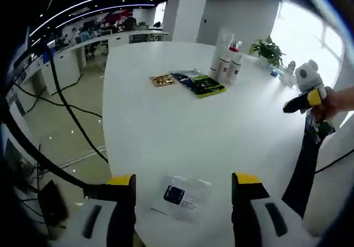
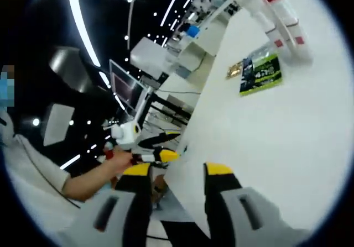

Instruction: Arrange the skincare products in the storage area until every visible bottle or jar stands upright without overlapping.

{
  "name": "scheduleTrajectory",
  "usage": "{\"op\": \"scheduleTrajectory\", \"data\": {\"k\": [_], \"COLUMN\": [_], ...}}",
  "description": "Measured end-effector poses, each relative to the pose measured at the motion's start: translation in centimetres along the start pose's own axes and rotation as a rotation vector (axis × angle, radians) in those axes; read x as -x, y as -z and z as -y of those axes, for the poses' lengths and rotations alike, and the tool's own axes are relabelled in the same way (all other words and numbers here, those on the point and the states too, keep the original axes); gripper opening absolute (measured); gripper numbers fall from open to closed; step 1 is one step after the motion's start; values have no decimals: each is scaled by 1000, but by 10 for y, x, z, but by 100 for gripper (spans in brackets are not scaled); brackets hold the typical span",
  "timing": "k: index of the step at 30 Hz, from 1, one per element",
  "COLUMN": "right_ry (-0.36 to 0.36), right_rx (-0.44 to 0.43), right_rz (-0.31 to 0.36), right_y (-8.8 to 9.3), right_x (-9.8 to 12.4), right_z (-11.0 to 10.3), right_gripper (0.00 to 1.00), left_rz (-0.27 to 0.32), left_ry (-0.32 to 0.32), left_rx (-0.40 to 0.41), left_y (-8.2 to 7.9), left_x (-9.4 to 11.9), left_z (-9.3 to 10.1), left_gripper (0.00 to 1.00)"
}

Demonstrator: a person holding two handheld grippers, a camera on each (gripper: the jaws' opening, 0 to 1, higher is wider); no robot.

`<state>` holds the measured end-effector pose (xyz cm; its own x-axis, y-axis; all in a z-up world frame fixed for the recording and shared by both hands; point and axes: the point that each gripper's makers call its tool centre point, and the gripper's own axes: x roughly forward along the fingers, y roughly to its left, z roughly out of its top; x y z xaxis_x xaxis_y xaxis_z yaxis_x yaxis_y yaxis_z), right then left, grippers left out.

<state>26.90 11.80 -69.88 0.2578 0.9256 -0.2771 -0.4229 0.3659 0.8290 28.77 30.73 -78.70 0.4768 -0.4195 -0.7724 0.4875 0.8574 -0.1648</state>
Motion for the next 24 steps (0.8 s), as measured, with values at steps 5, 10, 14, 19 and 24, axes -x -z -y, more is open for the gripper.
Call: {"op": "scheduleTrajectory", "data": {"k": [5, 10, 14, 19, 24], "right_ry": [12, 29, 35, 34, 14], "right_rx": [-4, -8, -6, -6, -6], "right_rz": [19, 37, 39, 34, 24], "right_y": [4, 3, 4, 9, 17], "right_x": [12, 22, 24, 23, 12], "right_z": [-6, -5, -7, -9, -14], "right_gripper": [35, 35, 35, 35, 35], "left_rz": [-85, -117, -113, -84, -66], "left_ry": [9, 46, 41, 71, 20], "left_rx": [-118, -213, -272, -288, -227], "left_y": [21, 27, 25, 25, 25], "left_x": [-4, -8, -10, -10, -8], "left_z": [-7, 0, 1, 11, 9], "left_gripper": [60, 59, 57, 43, 43]}}
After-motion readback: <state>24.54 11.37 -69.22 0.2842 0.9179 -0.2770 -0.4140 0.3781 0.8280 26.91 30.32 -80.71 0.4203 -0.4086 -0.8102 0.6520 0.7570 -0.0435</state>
